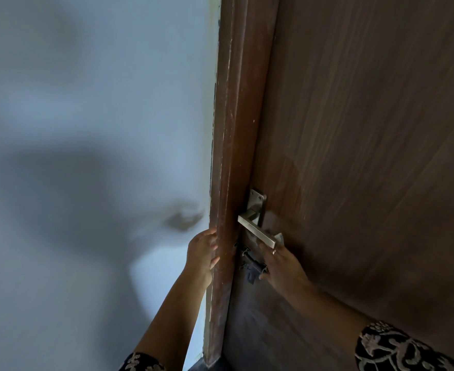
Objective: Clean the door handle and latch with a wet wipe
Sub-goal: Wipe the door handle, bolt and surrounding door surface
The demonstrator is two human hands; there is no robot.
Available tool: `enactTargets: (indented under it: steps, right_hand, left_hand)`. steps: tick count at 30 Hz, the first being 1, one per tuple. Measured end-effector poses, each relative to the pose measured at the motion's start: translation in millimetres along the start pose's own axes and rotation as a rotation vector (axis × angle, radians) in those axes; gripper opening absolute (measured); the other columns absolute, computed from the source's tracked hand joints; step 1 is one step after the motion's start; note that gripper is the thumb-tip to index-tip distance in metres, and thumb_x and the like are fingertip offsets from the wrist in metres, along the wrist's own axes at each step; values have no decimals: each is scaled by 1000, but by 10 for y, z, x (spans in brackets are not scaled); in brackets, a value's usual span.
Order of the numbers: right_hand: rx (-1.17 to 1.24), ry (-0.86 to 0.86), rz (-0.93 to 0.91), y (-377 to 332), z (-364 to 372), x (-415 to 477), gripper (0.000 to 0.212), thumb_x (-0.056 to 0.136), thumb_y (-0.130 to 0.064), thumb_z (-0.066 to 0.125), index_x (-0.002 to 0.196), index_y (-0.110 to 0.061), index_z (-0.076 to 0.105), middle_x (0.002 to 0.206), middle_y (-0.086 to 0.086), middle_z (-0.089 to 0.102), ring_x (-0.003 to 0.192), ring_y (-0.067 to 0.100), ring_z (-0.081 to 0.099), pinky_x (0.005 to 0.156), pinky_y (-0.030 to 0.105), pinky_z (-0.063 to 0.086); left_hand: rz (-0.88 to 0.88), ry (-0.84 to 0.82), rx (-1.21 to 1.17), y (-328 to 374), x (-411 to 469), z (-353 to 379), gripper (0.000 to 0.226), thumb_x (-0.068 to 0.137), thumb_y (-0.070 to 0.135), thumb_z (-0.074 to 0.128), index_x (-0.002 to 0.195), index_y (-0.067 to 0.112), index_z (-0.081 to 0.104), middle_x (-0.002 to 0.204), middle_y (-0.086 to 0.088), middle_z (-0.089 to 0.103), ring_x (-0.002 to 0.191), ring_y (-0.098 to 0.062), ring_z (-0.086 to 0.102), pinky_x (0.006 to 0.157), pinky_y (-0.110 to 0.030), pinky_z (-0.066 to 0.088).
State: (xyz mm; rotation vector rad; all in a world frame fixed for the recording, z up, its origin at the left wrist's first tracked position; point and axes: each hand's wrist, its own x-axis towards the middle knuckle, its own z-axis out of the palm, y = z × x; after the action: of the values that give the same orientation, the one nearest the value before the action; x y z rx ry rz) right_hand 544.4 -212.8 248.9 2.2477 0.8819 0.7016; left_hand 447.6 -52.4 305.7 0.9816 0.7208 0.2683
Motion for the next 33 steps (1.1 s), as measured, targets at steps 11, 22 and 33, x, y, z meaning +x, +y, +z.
enactTargets:
  steps: [11, 22, 33]
  right_hand:
    - [374, -226, -172, -213, 180, 360, 87, 93, -52, 39, 146, -6, -13, 159, 13, -6, 146, 29, -2, 118, 42, 5]
    - [502, -299, -188, -186, 208, 360, 91, 88, -49, 53, 150, -13, -4, 160, 8, -3, 147, 24, -2, 118, 38, 10]
    - [71, -7, -281, 325, 54, -195, 87, 91, -60, 34, 144, -5, -7, 158, 15, 7, 145, 32, -5, 108, 43, -30]
  left_hand:
    - [-28, 21, 35, -91, -39, 48, 12, 96, 13, 53, 90, 20, 60, 116, -4, 58, 109, -20, 52, 104, -44, 39]
    - [-13, 34, 56, -111, -64, 44, 17, 96, 9, 52, 84, 20, 58, 109, -4, 56, 107, -20, 51, 106, -44, 37]
    - [-38, 14, 80, -189, -211, 109, 14, 94, 6, 52, 100, 15, 61, 119, -5, 54, 114, -22, 50, 107, -45, 36]
